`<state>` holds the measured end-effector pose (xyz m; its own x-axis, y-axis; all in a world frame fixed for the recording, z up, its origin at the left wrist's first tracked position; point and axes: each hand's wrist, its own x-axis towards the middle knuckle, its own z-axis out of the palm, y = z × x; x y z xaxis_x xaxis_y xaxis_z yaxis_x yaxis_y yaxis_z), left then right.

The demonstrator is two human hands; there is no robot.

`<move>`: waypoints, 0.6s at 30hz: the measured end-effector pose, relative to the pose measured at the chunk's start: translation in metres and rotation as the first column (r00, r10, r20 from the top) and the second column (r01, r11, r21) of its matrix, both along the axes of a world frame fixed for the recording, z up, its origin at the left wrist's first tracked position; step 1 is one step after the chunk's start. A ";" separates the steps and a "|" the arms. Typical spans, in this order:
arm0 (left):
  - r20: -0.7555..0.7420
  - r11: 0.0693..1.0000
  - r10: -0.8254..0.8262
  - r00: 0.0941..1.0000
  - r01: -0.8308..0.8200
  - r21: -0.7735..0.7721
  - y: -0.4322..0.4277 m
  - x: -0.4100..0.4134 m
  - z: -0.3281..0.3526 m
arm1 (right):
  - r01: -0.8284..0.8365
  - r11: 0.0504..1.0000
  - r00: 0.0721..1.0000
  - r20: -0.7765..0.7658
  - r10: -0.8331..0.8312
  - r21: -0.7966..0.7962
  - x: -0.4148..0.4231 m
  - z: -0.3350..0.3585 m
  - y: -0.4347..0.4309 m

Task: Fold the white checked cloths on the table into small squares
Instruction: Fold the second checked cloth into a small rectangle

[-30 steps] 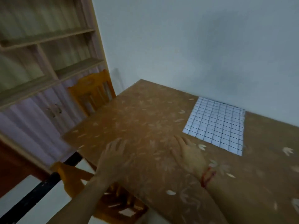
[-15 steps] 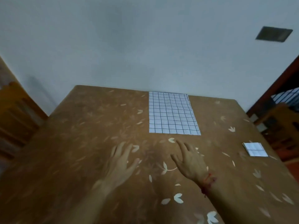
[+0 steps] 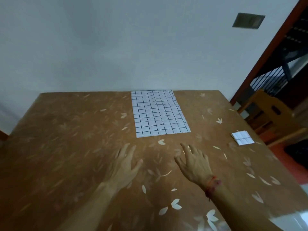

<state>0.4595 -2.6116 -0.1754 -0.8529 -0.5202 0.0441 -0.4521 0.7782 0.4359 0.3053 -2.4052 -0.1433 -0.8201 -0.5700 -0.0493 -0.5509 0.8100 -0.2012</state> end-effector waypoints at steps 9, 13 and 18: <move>0.051 1.000 -0.005 0.999 0.006 -0.016 -0.013 -0.064 -0.026 | -0.047 0.999 0.997 0.055 0.047 -0.016 -0.061 -0.038 -0.027; 0.108 0.999 0.001 0.994 0.003 -0.035 -0.025 -0.103 -0.049 | -0.076 0.997 0.995 0.064 0.075 0.010 -0.096 -0.065 -0.042; 0.179 0.999 0.041 0.983 -0.034 -0.039 -0.037 -0.151 -0.084 | -0.110 0.990 0.991 0.084 0.103 0.085 -0.147 -0.107 -0.063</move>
